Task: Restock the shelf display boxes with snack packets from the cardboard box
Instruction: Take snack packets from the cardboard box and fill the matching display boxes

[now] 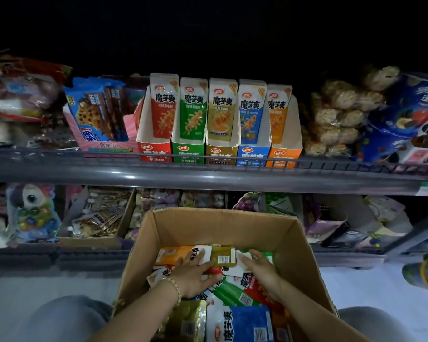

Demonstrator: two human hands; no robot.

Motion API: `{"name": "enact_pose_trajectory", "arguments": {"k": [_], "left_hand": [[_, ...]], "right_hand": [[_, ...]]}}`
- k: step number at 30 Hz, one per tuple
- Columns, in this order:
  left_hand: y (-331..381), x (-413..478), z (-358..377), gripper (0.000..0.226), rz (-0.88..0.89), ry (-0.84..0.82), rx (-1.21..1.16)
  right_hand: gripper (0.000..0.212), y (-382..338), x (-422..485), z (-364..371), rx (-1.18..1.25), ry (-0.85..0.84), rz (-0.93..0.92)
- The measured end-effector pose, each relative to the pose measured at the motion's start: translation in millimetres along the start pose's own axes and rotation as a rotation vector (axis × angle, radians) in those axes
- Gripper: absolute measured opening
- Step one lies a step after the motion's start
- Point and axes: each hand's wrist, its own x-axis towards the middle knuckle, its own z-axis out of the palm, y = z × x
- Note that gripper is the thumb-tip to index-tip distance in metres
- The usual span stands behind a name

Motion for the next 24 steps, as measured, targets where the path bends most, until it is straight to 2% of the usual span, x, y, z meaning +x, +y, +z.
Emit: {"name": "enact_pose_trajectory", "arguments": {"k": [2, 3, 7, 10, 14, 16, 19, 21, 24], "left_hand": [[-0.1, -1.6, 1.5, 0.073, 0.014, -0.01, 0.019], [-0.7, -2.5, 2.9, 0.073, 0.027, -0.01, 0.023], [-4.9, -8.7, 1.4, 0.072, 0.054, 0.027, -0.069], [-0.6, -16.0, -7.8, 0.08, 0.09, 0.167, -0.197], [15.2, -31.6, -26.0, 0.092, 0.224, 0.372, -0.285], [24.9, -40.1, -35.6, 0.083, 0.267, 0.444, -0.293], [38.2, -51.7, -46.5, 0.046, 0.304, 0.47, -0.435], [45.3, -61.7, -53.7, 0.026, 0.322, 0.513, -0.603], [51.7, -75.5, -64.7, 0.023, 0.332, 0.517, -0.978]], "right_hand": [[0.058, 2.7, -0.8, 3.7, 0.054, 0.005, -0.006], [0.056, 4.9, -0.1, 4.4, 0.066, 0.013, -0.016], [0.025, 1.3, -0.8, 3.7, 0.047, -0.01, -0.075], [0.019, -22.7, -15.3, -0.6, 0.093, -0.047, -0.182], [0.019, -57.6, -35.0, -13.6, 0.112, -0.033, -0.252], [0.019, -73.6, -46.0, -20.8, 0.121, -0.077, -0.272], [0.025, -98.3, -64.2, -25.2, 0.191, -0.214, -0.262], [0.035, -112.5, -73.5, -24.8, 0.263, -0.25, -0.259], [0.048, -125.0, -80.8, -23.5, 0.202, -0.166, -0.327]]}}
